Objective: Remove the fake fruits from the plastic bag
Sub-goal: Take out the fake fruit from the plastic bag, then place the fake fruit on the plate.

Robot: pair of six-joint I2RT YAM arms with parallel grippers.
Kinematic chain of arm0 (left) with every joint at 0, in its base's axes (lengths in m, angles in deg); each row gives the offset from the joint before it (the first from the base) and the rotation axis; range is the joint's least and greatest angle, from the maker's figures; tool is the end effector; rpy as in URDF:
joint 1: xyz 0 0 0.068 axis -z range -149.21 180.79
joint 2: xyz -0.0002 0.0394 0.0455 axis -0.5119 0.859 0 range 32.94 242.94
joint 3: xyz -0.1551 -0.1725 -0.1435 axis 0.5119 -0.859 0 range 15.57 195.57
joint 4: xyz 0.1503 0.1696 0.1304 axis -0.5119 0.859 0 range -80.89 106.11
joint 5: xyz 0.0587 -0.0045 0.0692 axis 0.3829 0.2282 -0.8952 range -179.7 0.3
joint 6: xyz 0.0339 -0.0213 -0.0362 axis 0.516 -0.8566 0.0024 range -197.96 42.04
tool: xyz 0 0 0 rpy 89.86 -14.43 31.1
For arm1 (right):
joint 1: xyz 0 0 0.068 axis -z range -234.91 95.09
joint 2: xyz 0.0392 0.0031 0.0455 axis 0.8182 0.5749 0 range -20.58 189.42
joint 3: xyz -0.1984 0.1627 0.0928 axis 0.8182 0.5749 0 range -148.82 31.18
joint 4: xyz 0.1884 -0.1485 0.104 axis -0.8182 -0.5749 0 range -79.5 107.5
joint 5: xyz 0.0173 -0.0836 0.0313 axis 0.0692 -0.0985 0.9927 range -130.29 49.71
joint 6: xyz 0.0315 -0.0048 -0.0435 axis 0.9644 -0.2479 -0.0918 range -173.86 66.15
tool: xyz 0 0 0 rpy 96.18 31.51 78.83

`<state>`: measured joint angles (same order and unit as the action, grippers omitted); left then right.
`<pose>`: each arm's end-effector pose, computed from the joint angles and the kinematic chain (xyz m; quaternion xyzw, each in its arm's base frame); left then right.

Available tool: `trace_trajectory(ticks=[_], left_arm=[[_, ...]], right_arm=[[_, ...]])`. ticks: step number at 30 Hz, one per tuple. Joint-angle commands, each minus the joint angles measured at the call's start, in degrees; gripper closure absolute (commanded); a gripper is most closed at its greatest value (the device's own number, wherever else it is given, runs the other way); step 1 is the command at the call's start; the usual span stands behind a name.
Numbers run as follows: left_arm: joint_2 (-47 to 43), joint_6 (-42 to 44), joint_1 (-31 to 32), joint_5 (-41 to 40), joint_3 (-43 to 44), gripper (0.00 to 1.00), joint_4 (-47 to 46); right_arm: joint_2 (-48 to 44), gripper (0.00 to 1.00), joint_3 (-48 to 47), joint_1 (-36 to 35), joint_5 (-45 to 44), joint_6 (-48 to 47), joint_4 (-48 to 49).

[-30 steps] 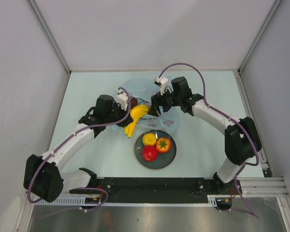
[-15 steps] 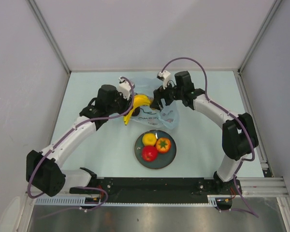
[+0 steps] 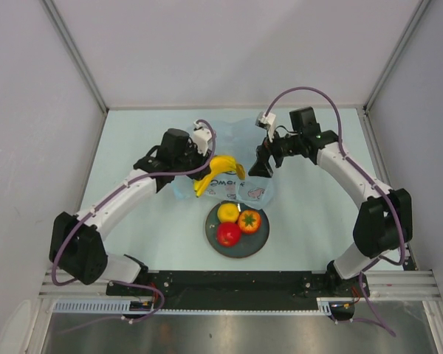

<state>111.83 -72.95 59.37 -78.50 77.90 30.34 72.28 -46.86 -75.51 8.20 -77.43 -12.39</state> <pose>0.2664 -0.1530 0.2934 0.2993 0.8432 -0.1752 0.4107 0.3226 0.1497 0.3038 -0.4629 0.7204 0.3698 0.3606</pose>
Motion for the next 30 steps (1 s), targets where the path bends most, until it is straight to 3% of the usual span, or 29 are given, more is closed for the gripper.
trace_trajectory(ticks=[1, 6, 10, 16, 23, 30], left_arm=[[0.6, 0.9, -0.2, 1.5, 4.5, 1.0, 0.5], [-4.1, 2.2, -2.6, 3.6, 5.6, 1.0, 4.6], [-8.9, 5.0, -3.3, 5.8, 3.3, 1.0, 9.9], [-14.0, 11.3, -1.3, 14.6, -2.6, 1.0, 10.0], [-6.7, 19.0, 5.0, 14.0, -2.0, 1.0, 5.8], [2.0, 23.1, 6.0, 13.8, 0.4, 1.0, 2.2]], right_arm=[[-3.2, 0.0, -1.9, -0.6, 3.6, -7.9, -8.3], [3.2, 0.04, -1.5, 2.0, -5.1, -2.1, -6.1], [8.2, 0.12, -1.7, 4.3, -5.5, 6.8, 5.4], [20.7, 0.15, -12.0, 1.4, -13.1, 9.9, 11.1], [31.8, 0.13, -31.4, 0.3, -20.2, 11.6, 13.2], [29.0, 0.11, -29.2, -2.0, -21.3, 10.3, 13.4]])
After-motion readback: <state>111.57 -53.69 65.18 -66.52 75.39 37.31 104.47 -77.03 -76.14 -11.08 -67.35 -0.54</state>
